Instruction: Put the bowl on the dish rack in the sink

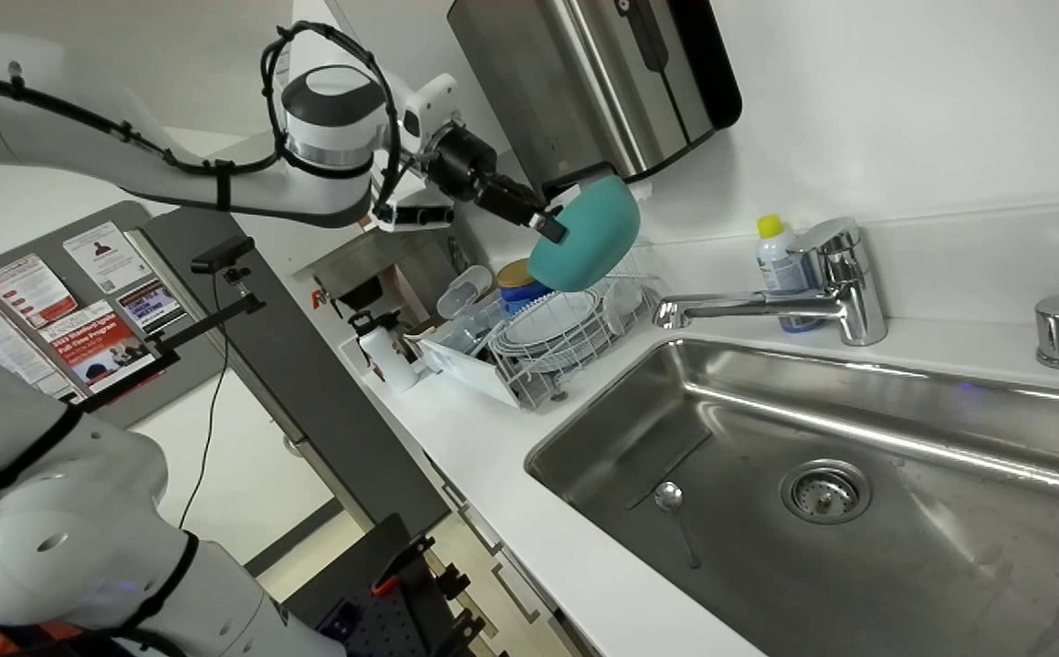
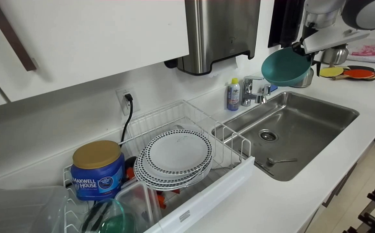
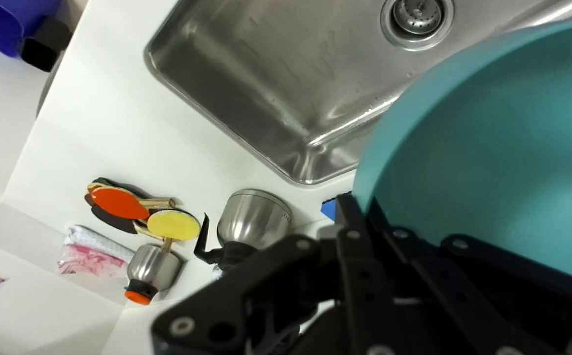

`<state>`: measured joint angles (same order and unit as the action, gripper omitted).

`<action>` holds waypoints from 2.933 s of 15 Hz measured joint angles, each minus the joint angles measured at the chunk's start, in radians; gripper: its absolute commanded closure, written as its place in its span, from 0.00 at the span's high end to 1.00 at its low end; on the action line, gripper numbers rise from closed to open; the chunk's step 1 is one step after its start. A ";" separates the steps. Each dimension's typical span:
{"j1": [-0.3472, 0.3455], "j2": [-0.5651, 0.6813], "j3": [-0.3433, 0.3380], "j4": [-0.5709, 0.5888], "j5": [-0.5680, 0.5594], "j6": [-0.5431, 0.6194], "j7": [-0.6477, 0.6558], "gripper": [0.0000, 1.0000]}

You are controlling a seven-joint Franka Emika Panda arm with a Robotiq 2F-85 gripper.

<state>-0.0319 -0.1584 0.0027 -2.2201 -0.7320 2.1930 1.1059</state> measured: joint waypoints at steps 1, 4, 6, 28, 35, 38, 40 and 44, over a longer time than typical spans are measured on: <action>-0.001 -0.002 -0.006 0.001 0.009 0.002 -0.030 0.04; 0.000 -0.005 -0.009 0.001 0.011 0.002 -0.049 0.01; -0.001 -0.003 -0.009 0.001 0.009 0.003 -0.049 0.01; -0.146 0.433 -0.249 0.188 0.108 0.362 -0.627 0.04; -0.141 0.463 -0.267 0.203 0.121 0.360 -0.639 0.01; -0.173 0.545 -0.268 0.240 0.244 0.362 -0.788 0.01; -0.204 0.607 -0.265 0.274 0.351 0.369 -0.913 0.01; -0.272 0.729 -0.245 0.358 0.494 0.382 -1.093 0.01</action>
<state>-0.3042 0.5707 -0.2420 -1.8619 -0.2376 2.5750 0.0129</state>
